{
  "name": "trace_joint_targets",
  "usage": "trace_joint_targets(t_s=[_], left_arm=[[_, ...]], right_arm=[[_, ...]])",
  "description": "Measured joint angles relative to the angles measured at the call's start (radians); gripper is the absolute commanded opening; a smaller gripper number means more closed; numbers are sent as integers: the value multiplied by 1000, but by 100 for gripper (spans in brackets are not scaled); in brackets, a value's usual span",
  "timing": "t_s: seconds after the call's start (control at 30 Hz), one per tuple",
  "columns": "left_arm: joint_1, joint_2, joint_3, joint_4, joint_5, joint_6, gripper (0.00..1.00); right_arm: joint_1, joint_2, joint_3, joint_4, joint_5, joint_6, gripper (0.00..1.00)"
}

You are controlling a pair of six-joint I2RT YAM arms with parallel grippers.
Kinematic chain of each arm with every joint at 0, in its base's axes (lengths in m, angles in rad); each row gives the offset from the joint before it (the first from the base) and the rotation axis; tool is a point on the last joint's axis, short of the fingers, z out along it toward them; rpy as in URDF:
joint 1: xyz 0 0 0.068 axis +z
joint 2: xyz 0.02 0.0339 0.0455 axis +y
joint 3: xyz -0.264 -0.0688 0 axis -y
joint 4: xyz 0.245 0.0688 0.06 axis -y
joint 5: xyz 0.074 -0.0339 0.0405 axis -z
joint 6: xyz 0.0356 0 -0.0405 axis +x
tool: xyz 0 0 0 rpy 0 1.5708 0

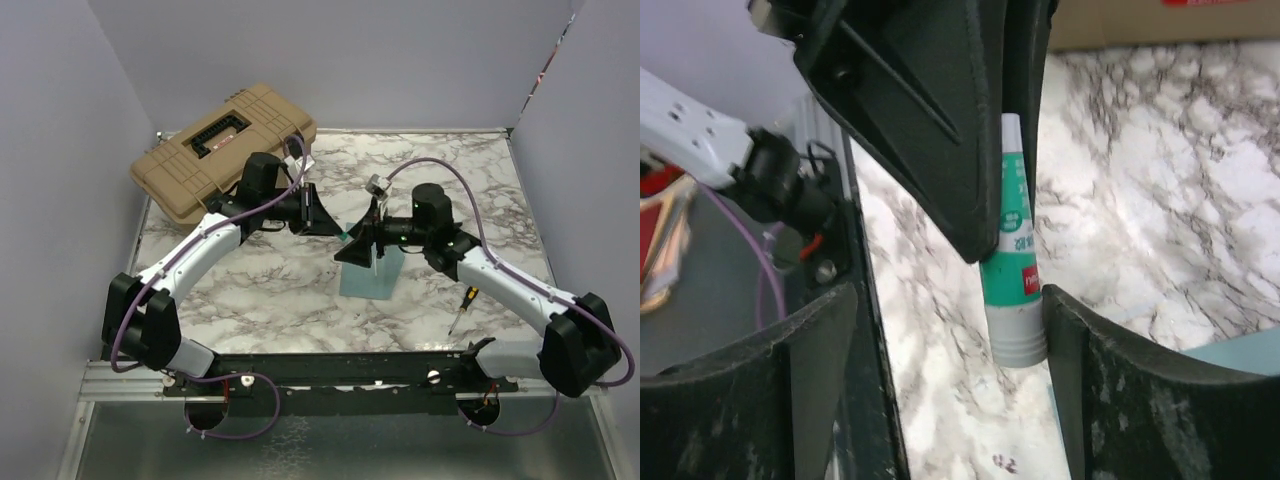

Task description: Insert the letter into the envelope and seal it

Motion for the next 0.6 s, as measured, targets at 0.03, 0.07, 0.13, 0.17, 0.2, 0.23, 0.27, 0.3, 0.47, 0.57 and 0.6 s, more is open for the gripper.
trace_joint_targets(t_s=[0.03,0.07,0.13,0.17,0.2,0.23,0.27,0.3,0.47,0.57,0.6], left_arm=[[0,-9,14,7,-9,-4,0],[0,-21,24,18,-13,-10,0],[-2,-51,33,53,-26,-35,0],[-3,-64,34,77,-37,-49,0],[-3,-75,36,100,-48,-65,0],[-1,-83,37,121,-61,-82,0],[0,-88,38,151,-68,-103,0],[1,-90,38,181,-77,-129,0],[6,-95,-24,422,-105,-323,0],[6,-94,-62,499,-109,-431,0],[6,-94,-69,517,-109,-443,0]], right_arm=[[-2,-30,-20,42,11,54,80],[-7,-61,-43,93,26,115,81],[-24,-123,-110,239,65,269,81],[-32,-140,-137,297,78,336,81],[-40,-153,-167,366,97,412,81],[-47,-156,-193,431,116,490,80],[-52,-156,-223,509,144,576,78],[-53,-152,-248,568,166,656,75],[-53,-109,-293,801,254,951,61],[-53,-64,-293,925,285,1057,63],[-53,-55,-293,945,291,1078,66]])
